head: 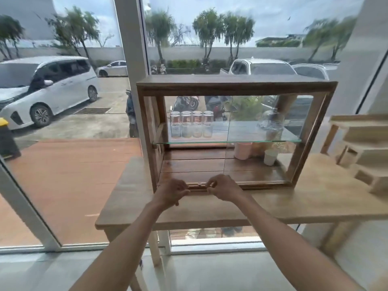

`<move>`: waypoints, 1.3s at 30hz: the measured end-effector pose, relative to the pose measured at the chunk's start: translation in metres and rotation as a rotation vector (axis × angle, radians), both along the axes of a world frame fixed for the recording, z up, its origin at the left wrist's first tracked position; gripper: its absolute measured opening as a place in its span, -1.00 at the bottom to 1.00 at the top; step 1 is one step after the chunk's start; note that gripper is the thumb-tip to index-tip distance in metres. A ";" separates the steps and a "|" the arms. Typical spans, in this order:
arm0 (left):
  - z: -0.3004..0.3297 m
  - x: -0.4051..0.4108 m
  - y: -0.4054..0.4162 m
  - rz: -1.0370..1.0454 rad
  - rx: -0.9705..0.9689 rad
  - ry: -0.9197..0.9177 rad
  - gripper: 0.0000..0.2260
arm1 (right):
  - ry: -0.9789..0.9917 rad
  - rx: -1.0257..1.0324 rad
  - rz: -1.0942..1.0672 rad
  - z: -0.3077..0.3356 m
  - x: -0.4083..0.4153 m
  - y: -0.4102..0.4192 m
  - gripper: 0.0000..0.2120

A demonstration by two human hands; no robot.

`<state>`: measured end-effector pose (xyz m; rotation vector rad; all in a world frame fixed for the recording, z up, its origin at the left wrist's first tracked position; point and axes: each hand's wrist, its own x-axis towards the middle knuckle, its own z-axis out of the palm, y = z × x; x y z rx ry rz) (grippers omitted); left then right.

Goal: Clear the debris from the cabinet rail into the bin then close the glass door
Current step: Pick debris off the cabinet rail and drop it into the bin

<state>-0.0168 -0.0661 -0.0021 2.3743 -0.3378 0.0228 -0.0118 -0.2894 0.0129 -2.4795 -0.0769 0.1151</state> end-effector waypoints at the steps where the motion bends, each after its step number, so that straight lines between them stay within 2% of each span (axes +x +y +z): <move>1: 0.000 0.005 -0.007 0.014 0.012 -0.011 -0.90 | -0.031 -0.037 -0.038 -0.001 0.004 -0.006 -0.85; 8: -0.017 0.041 -0.035 0.074 0.155 -0.047 -0.75 | -0.050 -0.187 -0.168 -0.019 0.022 -0.017 -0.76; 12: -0.024 0.052 -0.042 0.088 0.174 -0.064 -0.76 | -0.060 -0.201 -0.179 -0.031 0.032 -0.016 -0.69; 26: -0.029 0.060 -0.056 0.089 0.218 -0.155 -0.86 | -0.122 -0.206 -0.141 -0.037 0.048 -0.015 -0.88; 32: -0.028 0.056 -0.065 0.052 0.212 -0.197 -0.66 | -0.113 -0.167 -0.120 -0.041 0.054 -0.018 -0.89; 39: -0.030 0.058 -0.075 0.089 0.197 -0.212 -0.85 | -0.142 -0.130 -0.121 -0.049 0.052 -0.019 -0.86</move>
